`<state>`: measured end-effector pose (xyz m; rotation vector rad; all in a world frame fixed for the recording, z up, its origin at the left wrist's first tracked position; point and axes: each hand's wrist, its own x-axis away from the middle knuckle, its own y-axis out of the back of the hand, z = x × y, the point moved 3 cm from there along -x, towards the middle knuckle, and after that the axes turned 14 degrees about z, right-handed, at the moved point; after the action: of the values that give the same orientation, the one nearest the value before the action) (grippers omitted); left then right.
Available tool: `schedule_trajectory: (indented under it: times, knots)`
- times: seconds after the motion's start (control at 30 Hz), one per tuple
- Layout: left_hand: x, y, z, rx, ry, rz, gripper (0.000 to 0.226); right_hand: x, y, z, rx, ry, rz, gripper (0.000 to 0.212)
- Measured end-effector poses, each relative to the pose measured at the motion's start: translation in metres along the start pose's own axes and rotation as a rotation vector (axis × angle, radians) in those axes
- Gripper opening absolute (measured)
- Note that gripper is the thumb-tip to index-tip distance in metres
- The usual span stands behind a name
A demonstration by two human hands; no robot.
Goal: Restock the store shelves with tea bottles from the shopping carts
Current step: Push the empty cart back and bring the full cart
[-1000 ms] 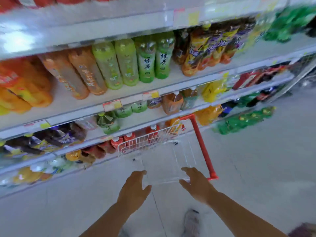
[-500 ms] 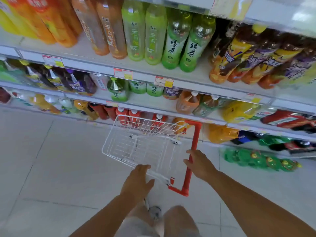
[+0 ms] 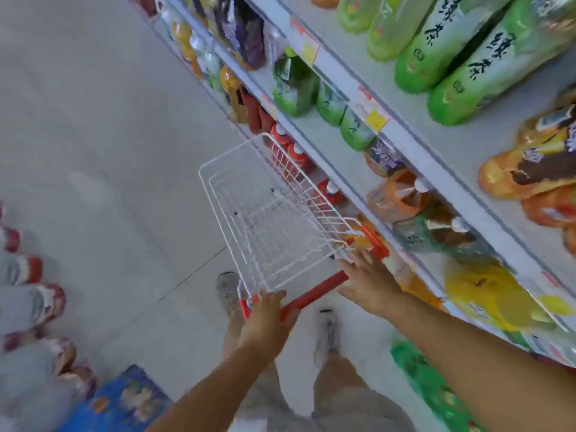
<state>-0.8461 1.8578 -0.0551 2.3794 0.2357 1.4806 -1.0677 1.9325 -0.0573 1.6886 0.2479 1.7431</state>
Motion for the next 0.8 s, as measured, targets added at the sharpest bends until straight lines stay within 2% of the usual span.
schedule_trajectory:
  times: [0.17, 0.27, 0.4, 0.53, 0.63, 0.8]
  knots:
    - [0.003, -0.054, 0.006, 0.01, 0.054, -0.18, 0.068, -0.014, -0.017, -0.022, 0.195, 0.048, 0.041, 0.066]
    - [-0.004, -0.061, 0.013, -0.037, 0.041, -0.269, 0.056, -0.025, -0.025, -0.028, 0.241, 0.068, -0.044, 0.063]
    - [-0.02, -0.067, 0.024, -0.097, 0.097, -0.305, 0.067, -0.043, -0.033, -0.032, 0.322, 0.074, -0.113, 0.068]
    - [-0.028, -0.068, 0.042, -0.156, 0.089, -0.483, 0.05, -0.049, -0.034, -0.02, 0.351, 0.106, -0.26, 0.055]
    - [-0.028, -0.056, 0.058, -0.2, 0.077, -0.578, 0.045, -0.059, -0.026, -0.004, 0.36, 0.146, -0.239, 0.053]
    - [-0.031, -0.011, 0.084, -0.153, 0.118, -0.558, 0.055, -0.089, 0.013, 0.035, 0.357, 0.19, -0.24, 0.052]
